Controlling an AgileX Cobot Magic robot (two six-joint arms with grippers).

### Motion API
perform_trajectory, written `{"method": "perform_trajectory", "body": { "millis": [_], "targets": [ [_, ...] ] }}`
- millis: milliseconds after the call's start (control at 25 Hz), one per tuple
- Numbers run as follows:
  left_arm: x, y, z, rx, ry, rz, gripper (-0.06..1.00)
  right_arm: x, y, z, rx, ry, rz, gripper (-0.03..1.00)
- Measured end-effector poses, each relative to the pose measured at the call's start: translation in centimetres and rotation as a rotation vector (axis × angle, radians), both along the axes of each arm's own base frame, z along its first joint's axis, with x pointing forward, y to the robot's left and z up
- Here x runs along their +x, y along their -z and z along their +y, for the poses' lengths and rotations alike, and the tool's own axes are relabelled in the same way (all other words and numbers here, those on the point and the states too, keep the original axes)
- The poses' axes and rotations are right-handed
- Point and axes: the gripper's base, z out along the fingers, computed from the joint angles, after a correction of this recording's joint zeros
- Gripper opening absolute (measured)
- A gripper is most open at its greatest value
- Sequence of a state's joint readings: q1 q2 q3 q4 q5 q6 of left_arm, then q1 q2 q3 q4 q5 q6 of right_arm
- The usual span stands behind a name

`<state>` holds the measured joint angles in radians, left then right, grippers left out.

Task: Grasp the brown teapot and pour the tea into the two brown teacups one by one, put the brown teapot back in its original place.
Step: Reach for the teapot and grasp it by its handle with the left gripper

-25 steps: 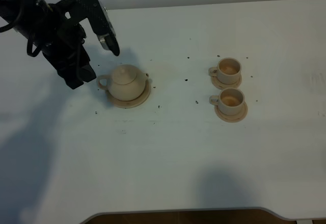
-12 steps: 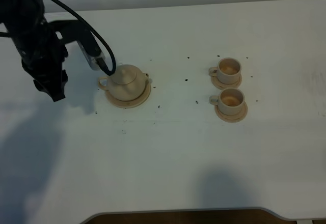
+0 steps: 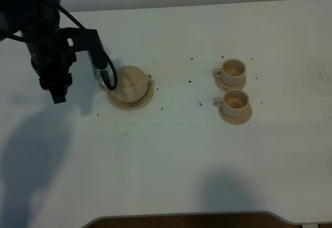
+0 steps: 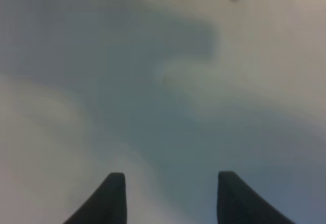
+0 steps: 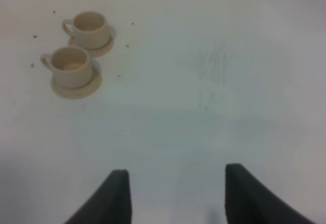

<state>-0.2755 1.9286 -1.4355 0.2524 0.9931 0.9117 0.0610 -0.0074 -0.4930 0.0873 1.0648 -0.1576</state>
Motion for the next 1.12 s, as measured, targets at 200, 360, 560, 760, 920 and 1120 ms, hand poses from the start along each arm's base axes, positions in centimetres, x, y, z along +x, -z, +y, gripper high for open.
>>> {"method": "perform_trajectory", "body": {
  "millis": [200, 360, 560, 760, 920, 1120],
  "targets": [
    [0.4, 0.0, -0.9, -0.028, 0.08, -0.044, 0.41, 0.0, 0.0, 0.0, 0.0, 0.0, 0.0, 0.44],
    [1.0, 0.0, -1.5, -0.04, 0.052, -0.019, 0.41, 0.0, 0.0, 0.0, 0.0, 0.0, 0.0, 0.44],
    [3.2, 1.0, -3.9, -0.005, 0.01, 0.07, 0.41, 0.0, 0.0, 0.0, 0.0, 0.0, 0.0, 0.44],
    [5.4, 2.3, -5.9, -0.002, 0.027, 0.076, 0.41, 0.0, 0.0, 0.0, 0.0, 0.0, 0.0, 0.44],
    [5.8, 3.0, -6.5, 0.004, 0.088, 0.09, 0.41, 0.0, 0.0, 0.0, 0.0, 0.0, 0.0, 0.44],
    [5.7, 3.0, -6.7, 0.005, 0.137, 0.098, 0.41, 0.0, 0.0, 0.0, 0.0, 0.0, 0.0, 0.44]
  ]
}}
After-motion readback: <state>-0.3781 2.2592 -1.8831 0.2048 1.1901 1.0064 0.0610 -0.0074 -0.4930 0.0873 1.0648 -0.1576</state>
